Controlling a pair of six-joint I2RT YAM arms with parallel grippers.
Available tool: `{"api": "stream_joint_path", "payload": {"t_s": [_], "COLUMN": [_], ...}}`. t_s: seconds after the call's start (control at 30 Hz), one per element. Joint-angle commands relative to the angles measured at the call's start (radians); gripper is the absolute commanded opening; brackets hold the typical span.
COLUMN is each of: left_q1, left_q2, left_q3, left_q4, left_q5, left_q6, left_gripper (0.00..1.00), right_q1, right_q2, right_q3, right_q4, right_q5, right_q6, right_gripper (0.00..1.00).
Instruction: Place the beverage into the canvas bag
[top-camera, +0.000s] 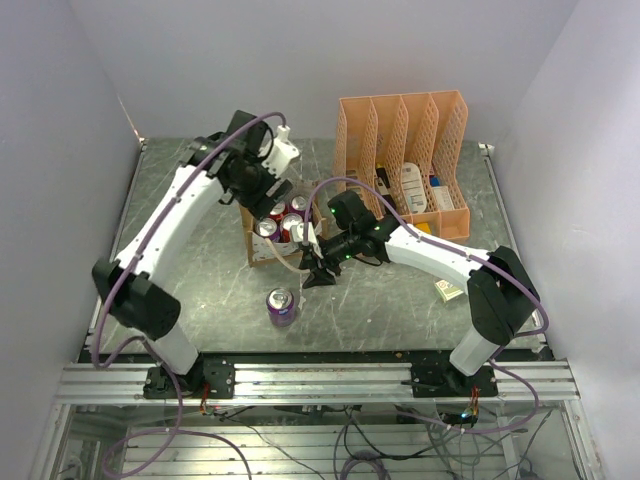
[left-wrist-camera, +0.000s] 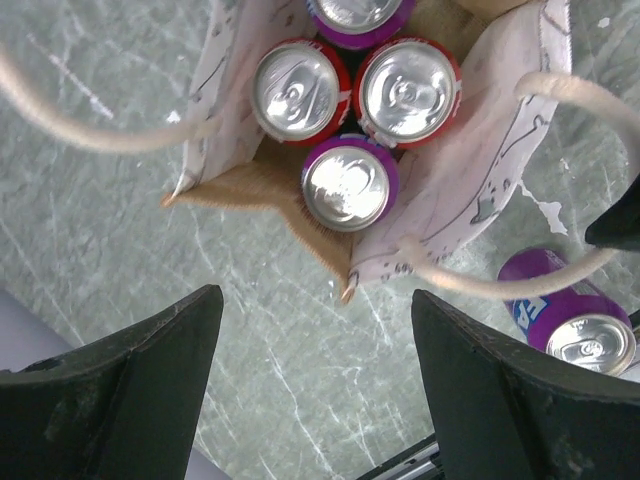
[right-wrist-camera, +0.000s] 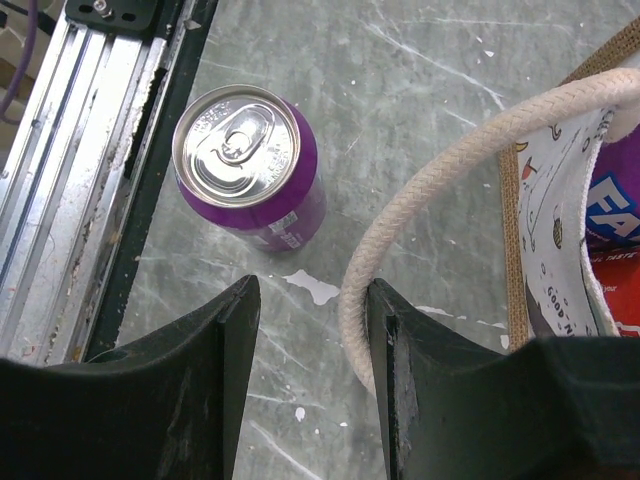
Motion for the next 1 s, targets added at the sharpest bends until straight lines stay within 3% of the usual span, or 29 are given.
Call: {"api": "stream_joint_path", "payload": {"t_s": [0.0, 0.17, 0.3, 0.47, 0.73, 0.9, 0.97], "left_q1": [0.072, 0.174, 0.228, 0.278, 0.279, 0.279, 0.275], "left_q2": [-0.121, -0.269, -0.421, -0.586, -0.775, -0.789, -0.767], "left_q3": [-0.081, -0.205, -0.326, -0.471, -0.66, -0.775, -0.797], "left_q4": [0.077, 0.156, 0.231, 0.248, 0.207, 0.136, 0.113], "left_q5": [-0.002, 0.046, 0.068, 0.13, 0.455, 0.658, 0.692], "left_q6": [-0.031, -0.055, -0.069, -0.012, 0.217, 0.434, 0.517], "left_gripper": [0.87, 0.91, 1.0, 0.98, 0.98, 1.0, 0.95], "right_q1": [0.007, 0.0, -0.01, -0.018, -0.049, -0.076, -0.086], "right_q2": [-0.011, -0.004, 0.006, 0.028, 0.057, 0.045, 0.036], "right_q3": [0.014, 0.019, 0.023, 0.04, 0.055, 0.049, 0.041], "right_q4": [0.012, 0.033, 0.059, 0.074, 0.097, 0.098, 0.111], "right_q5": [-0.037, -0.065, -0.08, -0.111, -0.214, -0.233, -0.241], "right_q6": [0.035, 0.077, 0.127, 0.178, 0.268, 0.276, 0.284], "right_gripper": [0.47, 0.47, 0.48, 0.49, 0.51, 0.51, 0.51]}}
